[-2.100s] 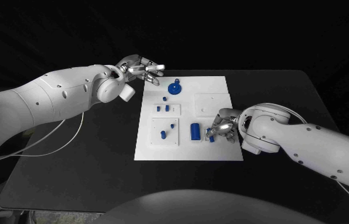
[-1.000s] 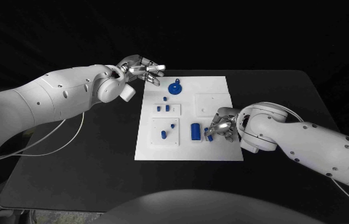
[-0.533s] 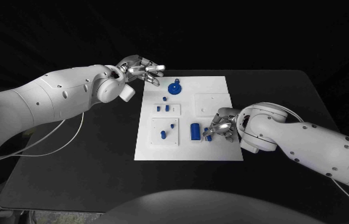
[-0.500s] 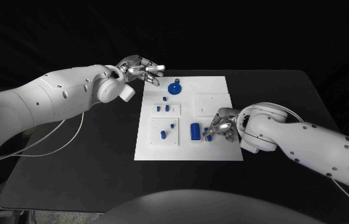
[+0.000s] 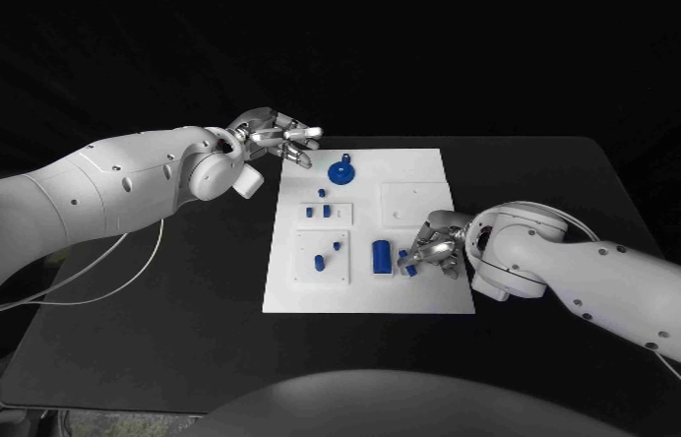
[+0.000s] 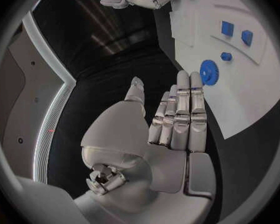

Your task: Assemble the parts on the task board

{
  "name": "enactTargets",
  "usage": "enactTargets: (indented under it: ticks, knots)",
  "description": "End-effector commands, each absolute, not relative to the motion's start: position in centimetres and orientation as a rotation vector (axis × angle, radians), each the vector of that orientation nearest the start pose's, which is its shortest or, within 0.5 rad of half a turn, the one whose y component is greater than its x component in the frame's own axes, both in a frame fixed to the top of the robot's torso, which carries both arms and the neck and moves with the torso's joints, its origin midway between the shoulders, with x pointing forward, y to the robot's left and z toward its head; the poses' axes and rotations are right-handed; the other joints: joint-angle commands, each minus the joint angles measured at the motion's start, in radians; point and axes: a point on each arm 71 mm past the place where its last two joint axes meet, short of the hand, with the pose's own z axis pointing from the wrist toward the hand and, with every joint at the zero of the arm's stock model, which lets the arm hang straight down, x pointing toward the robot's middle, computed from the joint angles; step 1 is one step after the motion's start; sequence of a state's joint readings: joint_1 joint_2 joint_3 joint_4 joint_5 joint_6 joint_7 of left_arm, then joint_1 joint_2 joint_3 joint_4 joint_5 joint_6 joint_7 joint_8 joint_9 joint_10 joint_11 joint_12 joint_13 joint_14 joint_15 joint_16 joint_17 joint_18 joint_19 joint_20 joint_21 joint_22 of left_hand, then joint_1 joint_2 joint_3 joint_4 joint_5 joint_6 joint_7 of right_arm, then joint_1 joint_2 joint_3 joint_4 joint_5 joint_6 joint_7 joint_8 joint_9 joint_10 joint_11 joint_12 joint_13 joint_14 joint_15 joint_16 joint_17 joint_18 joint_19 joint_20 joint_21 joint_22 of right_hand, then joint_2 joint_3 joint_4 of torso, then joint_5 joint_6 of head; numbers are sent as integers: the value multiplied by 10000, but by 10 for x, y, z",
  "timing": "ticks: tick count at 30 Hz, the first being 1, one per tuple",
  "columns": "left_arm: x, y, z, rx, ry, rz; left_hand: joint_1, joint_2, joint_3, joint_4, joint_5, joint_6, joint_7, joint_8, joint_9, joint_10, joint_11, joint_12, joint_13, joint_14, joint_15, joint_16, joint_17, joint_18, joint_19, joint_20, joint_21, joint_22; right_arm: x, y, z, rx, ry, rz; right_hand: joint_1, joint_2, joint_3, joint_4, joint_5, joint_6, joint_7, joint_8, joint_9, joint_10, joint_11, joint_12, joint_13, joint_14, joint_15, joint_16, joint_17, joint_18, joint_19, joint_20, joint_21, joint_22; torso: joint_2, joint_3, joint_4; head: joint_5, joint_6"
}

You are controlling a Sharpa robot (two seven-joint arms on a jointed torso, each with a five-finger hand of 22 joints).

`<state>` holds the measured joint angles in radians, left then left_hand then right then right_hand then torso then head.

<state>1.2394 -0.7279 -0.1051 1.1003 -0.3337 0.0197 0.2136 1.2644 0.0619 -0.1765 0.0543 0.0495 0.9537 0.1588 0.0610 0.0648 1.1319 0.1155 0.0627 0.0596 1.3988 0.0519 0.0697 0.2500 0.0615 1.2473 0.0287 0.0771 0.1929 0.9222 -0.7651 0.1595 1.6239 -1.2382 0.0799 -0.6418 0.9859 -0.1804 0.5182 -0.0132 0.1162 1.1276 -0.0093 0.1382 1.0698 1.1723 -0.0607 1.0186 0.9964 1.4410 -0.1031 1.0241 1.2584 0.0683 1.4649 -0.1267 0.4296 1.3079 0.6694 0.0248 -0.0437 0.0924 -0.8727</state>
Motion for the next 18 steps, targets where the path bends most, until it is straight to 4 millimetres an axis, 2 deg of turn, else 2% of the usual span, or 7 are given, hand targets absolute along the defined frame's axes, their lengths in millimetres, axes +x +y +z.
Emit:
enactTargets:
  ticks: [1, 12, 18]
  knots:
    - [547, 263, -213, -8198, 17903, -12870, -99, -34, -11, 52, -14, -61, -6, 34, 15, -78, 11, 7, 10, -64, 12, -17, -9, -58, 8, 46, 42, -10, 425, -159, -267, 1818, 23419, 4747, 5, -118, 6, 42, -33, 14, 64, 55, 17, 29, 36, 35, 15, -22, 13, -10, 0, -68, 459, 35, 47, 192, 6, 4, -4, 7, 1]
    - [547, 262, -214, -8188, 17934, -12882, -99, -34, -11, 52, -14, -61, -6, 34, 15, -78, 11, 7, 10, -64, 12, -17, -9, -58, 8, 46, 42, -10, 422, -161, -265, 1842, 23396, 4820, -30, -133, -41, 142, -63, 20, 64, 60, 31, 35, 35, 30, 3, -18, 10, -9, 1, -69, 458, 31, 70, 181, -7, 2, -13, -13, 1]
    - [547, 262, -214, -8189, 17944, -12881, -99, -34, -11, 52, -14, -61, -6, 34, 15, -78, 11, 7, 10, -64, 12, -17, -9, -58, 8, 46, 42, -10, 423, -162, -266, 1906, 23402, 4792, -65, -152, -65, 236, -359, 18, 72, 74, 58, 33, 42, 28, -3, -20, 15, -18, -3, -66, 456, 34, 72, 164, -4, -7, -3, -40, 1]
